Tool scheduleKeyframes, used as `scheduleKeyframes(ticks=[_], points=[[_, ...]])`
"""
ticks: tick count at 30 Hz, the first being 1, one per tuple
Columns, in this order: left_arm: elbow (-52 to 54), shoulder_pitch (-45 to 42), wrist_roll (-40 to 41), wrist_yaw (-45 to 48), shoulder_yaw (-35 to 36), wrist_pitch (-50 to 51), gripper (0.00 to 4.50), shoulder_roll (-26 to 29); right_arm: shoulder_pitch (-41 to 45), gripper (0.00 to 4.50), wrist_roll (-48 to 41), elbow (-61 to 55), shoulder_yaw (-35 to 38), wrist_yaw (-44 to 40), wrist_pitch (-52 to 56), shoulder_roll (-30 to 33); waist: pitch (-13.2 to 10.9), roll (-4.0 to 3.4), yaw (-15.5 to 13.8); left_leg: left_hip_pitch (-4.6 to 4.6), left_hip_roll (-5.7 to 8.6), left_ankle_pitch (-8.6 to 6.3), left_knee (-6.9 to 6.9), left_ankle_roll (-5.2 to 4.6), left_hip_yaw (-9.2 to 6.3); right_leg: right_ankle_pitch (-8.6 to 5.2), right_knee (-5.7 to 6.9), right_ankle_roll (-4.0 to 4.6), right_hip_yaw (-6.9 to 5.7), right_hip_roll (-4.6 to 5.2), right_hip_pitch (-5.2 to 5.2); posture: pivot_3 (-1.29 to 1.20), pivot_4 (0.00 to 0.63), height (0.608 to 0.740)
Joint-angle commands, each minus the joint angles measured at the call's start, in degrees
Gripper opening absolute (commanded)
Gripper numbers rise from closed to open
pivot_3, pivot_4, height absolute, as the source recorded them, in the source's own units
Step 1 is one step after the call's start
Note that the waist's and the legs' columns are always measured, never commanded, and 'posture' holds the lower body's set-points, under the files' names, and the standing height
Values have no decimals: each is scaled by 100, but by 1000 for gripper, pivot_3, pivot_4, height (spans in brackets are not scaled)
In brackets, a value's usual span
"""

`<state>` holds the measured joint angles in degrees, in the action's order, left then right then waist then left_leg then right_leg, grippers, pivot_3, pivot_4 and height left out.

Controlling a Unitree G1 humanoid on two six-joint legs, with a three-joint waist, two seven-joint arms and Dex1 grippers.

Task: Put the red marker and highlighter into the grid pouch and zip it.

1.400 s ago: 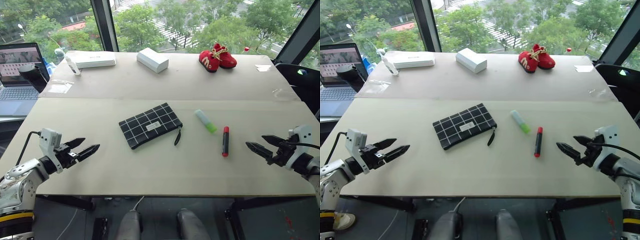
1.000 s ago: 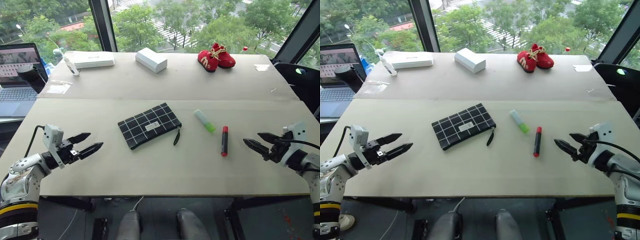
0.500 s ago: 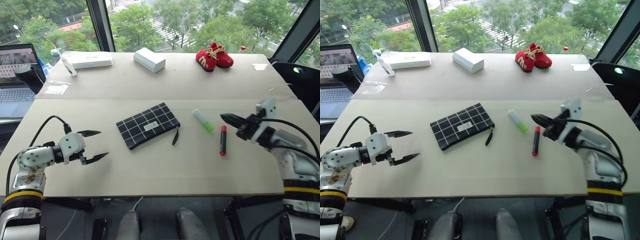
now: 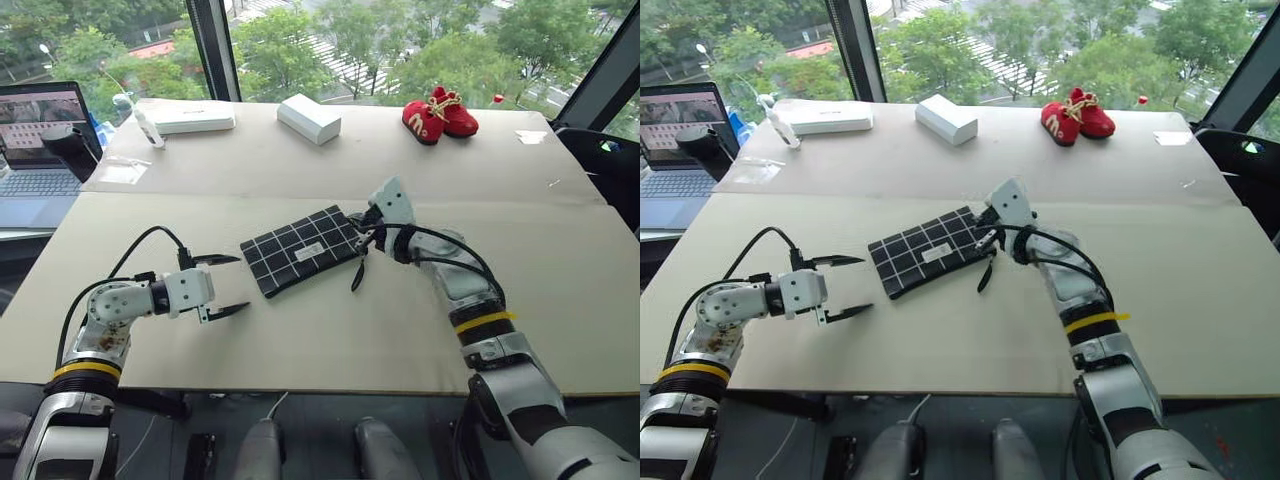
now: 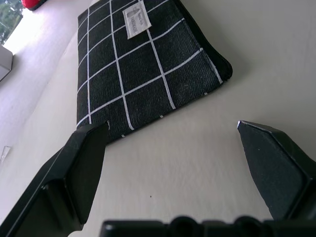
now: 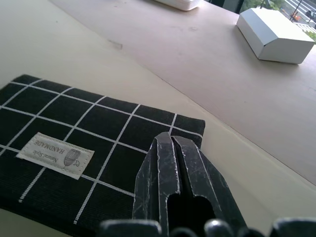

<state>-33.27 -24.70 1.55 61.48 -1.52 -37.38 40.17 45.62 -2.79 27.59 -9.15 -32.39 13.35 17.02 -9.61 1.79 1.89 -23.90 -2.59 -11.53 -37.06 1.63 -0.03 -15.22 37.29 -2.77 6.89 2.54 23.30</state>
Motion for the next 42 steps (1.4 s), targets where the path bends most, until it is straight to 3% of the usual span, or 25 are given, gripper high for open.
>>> scheduleKeyframes(ticks=[1,10,19,26,36,42], points=[[172,-8,-131,-113,-174,-22,4500,-19,156,38,376,309,-137,43,-548,79,0,0,16,0,-1,0,0,0,0,0,0,0,0,-1,0,0,150,730],[595,96,-50,-236,-207,234,4500,86,-290,38,800,208,-668,-744,-887,300,0,0,76,3,-2,0,1,-1,-2,0,12,0,0,-3,3,0,150,730],[716,115,-63,-249,-238,374,4500,131,-251,38,1292,494,-838,-523,-1138,260,1,0,89,13,-3,0,0,0,-1,-1,27,1,0,-6,4,0,150,730],[191,-86,-479,-323,-371,59,4500,340,-60,38,1429,756,-812,-450,-1360,272,1,0,91,17,-3,0,-1,0,0,-1,29,1,0,-7,3,0,150,730],[-173,-262,-733,-1018,-688,-524,4500,-351,-45,38,1385,772,-732,-437,-1400,267,4,-2,48,42,-1,2,-10,0,1,-1,35,1,1,-4,-22,0,150,730],[-588,-391,-1079,-1406,-863,-823,4500,-473,-73,38,1371,750,-725,-433,-1379,255,4,-2,46,41,-1,2,-11,0,0,-1,35,1,1,-5,-21,0,150,730]])
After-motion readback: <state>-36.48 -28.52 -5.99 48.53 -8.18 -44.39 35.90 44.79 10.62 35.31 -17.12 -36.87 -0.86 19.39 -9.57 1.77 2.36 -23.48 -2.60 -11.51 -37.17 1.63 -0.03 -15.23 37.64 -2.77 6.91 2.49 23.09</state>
